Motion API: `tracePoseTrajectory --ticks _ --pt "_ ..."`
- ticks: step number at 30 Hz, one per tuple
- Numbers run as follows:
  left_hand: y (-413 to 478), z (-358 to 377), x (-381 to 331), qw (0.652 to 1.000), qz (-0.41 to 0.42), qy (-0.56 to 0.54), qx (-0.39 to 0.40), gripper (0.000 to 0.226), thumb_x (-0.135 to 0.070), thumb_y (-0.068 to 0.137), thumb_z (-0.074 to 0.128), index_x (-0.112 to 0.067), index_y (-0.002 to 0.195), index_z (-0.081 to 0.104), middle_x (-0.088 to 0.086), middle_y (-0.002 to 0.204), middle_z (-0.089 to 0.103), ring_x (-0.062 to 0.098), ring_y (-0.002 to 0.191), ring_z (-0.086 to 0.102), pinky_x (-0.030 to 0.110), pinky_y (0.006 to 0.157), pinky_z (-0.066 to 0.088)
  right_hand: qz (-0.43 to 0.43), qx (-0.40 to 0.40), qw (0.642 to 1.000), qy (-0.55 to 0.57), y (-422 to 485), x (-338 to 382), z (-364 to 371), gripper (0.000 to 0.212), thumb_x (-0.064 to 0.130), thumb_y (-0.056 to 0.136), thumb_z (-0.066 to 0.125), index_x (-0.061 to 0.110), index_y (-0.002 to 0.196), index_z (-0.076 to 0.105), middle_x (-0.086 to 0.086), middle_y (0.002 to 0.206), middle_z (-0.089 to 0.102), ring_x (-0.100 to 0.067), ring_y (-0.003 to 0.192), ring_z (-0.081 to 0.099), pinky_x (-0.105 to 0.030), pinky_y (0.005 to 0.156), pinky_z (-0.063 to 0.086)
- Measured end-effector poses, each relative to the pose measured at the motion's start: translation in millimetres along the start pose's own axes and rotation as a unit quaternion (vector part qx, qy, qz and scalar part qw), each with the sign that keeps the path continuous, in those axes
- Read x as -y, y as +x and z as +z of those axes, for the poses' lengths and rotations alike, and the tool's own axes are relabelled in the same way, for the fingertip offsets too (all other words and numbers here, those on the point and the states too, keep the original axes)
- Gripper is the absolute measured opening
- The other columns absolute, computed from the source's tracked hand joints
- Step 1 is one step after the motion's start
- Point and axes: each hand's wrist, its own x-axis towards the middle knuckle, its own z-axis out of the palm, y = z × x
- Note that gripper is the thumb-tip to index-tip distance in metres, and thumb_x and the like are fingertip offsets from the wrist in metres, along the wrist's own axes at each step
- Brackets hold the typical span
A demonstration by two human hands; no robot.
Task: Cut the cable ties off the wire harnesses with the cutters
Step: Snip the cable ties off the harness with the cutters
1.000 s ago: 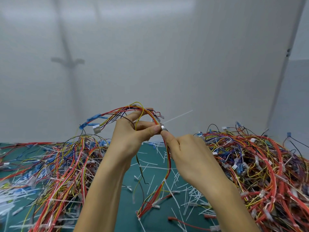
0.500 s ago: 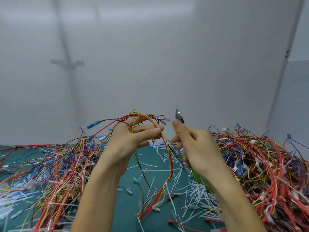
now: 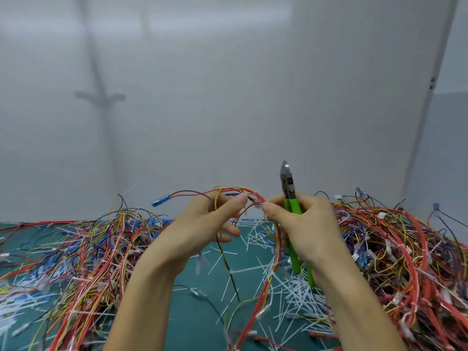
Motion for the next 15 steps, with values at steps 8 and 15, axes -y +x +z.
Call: tracePoseTrajectory --ticks 8,15 --pt "-6.3 -11.5 11.2 0.972 -0.013 0.069 0.225 0.049 -0.014 0.072 0.086 -0.02 0.113 0.06 -0.004 0.107 0.07 0.02 0.097 0.071 0.031 0.087 0.055 0.023 -0.099 0.995 0.018 5.3 -5.0 -5.7 0.015 0.026 0.087 0.072 0.021 0.073 0.069 0.002 0.062 0.066 -0.021 0.058 0.056 -0.057 0.067 0.057" --pt "-5.1 -19.8 11.5 0.964 -0.021 0.103 0.245 0.011 -0.003 0.083 0.075 -0.004 0.093 0.069 0.015 0.094 0.076 0.021 0.089 0.073 0.022 0.077 0.054 0.032 -0.104 0.994 0.029 7.2 -9.1 -6.8 0.017 0.025 0.087 0.072 0.023 0.071 0.07 0.004 0.061 0.067 -0.02 0.057 0.057 -0.058 0.065 0.058"
